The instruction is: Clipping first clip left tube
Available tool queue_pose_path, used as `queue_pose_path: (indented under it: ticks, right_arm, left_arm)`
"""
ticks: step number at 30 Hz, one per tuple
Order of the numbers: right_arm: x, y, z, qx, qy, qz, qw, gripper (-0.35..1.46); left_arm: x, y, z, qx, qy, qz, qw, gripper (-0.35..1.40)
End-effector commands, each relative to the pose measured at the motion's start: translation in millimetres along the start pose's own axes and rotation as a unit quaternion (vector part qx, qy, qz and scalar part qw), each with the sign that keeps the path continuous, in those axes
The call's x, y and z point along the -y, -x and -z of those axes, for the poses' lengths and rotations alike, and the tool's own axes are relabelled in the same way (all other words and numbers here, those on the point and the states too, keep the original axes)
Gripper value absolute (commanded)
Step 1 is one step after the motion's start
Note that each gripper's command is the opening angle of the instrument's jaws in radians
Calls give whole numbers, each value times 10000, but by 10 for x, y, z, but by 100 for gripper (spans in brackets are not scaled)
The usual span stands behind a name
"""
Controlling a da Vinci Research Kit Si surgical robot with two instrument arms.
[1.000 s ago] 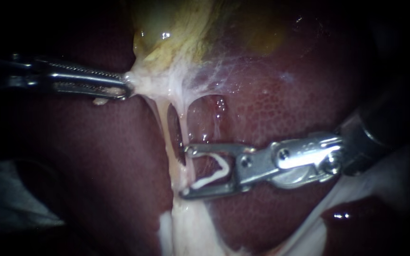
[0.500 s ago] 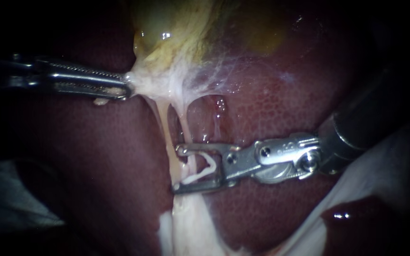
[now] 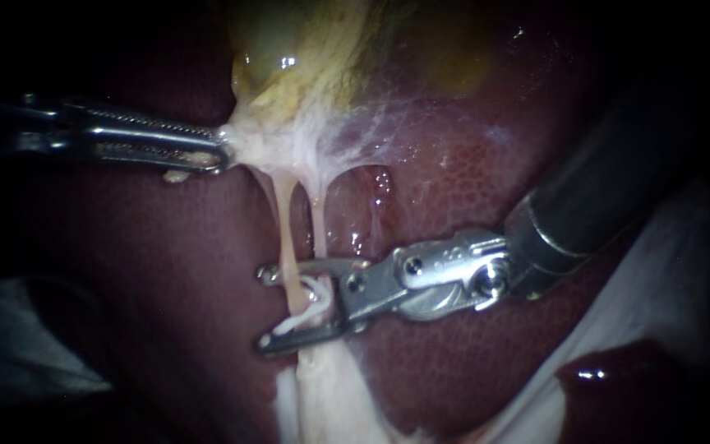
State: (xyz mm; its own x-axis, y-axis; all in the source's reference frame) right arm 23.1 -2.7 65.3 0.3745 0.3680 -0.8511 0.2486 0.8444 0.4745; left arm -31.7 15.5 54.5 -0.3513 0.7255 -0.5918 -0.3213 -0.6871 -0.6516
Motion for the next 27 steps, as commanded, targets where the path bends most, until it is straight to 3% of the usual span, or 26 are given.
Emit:
queue_pose_path:
  ticks: [1,9,14,21,27]
  right_arm:
    - [3,-3,0,-18,-31,17,10000,49]
    - [23,-16,-4,-38,-240,77,9997,42]
    - [25,-16,-1,-35,-219,80,9997,32]
    - [26,-14,3,-37,-225,22,9997,7]
    - [27,-16,8,1,-244,14,9997,-33]
  left_arm:
    - [0,0,0,0,-1,1,10000,-35]
    - [0,0,0,0,-1,1,10000,-35]
    - [0,0,0,0,0,1,10000,-35]
    - [0,0,0,-1,-1,2,10000,-35]
    - [0,0,0,-1,-2,2,10000,-35]
